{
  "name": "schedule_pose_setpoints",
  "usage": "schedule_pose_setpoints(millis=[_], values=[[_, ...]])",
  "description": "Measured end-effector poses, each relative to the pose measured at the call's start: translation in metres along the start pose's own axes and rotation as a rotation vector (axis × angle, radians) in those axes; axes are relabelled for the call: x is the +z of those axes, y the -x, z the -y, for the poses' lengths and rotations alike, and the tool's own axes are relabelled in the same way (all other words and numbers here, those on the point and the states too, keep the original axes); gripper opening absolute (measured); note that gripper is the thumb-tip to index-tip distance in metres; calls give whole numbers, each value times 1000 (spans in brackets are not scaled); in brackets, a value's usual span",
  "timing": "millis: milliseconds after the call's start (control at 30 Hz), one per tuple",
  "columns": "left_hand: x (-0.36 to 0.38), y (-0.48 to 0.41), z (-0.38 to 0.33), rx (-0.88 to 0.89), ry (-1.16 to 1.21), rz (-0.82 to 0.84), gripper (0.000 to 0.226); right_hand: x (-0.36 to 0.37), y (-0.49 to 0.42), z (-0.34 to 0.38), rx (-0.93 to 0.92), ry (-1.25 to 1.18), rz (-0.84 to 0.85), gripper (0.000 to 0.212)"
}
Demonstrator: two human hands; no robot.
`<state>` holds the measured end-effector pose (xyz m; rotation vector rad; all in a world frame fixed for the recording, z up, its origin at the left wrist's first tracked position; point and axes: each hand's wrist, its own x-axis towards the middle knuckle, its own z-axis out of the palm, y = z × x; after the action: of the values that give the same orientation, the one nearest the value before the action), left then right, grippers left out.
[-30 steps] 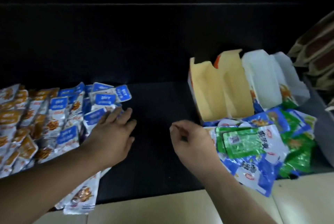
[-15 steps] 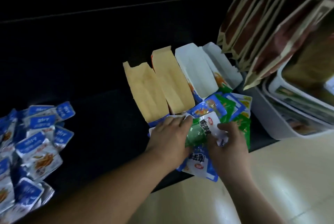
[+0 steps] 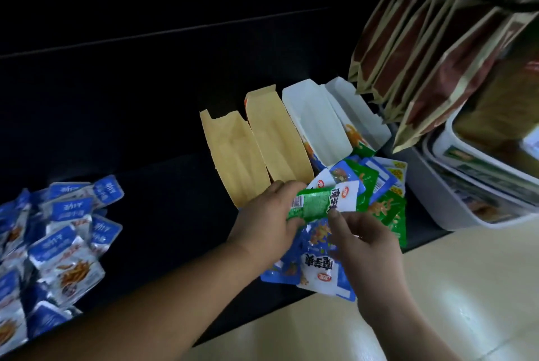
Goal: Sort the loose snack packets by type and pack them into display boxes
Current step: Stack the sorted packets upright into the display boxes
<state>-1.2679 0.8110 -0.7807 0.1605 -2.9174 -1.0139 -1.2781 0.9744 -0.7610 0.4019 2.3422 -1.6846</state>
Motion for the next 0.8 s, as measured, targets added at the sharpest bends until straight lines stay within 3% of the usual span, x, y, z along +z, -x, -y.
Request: schedule_pose_setpoints(millis=[133,267,367,433,533,633,800], values=[[-27,27,-16,-67,322,-45,39,9,17,30,135,-238,80,35],[-64,68,-21,77,228,-101,43,33,47,49,251,-412,329,53],[-80,95,-10,74,241,-36,50,49,62,49,285,-502,351,23],[-87,108,1,-9,359,-50,41,54,63,46,275,-504,338,11],[-93,119,14,-198,418,-199,40,58,67,48,287,-566,391,17],[-91,116,20,-441,756,-22,35,71,74,48,283,-561,461,19],[-94,112,41,-609,873,-211,21,88,69,38,333,-472,387,18]])
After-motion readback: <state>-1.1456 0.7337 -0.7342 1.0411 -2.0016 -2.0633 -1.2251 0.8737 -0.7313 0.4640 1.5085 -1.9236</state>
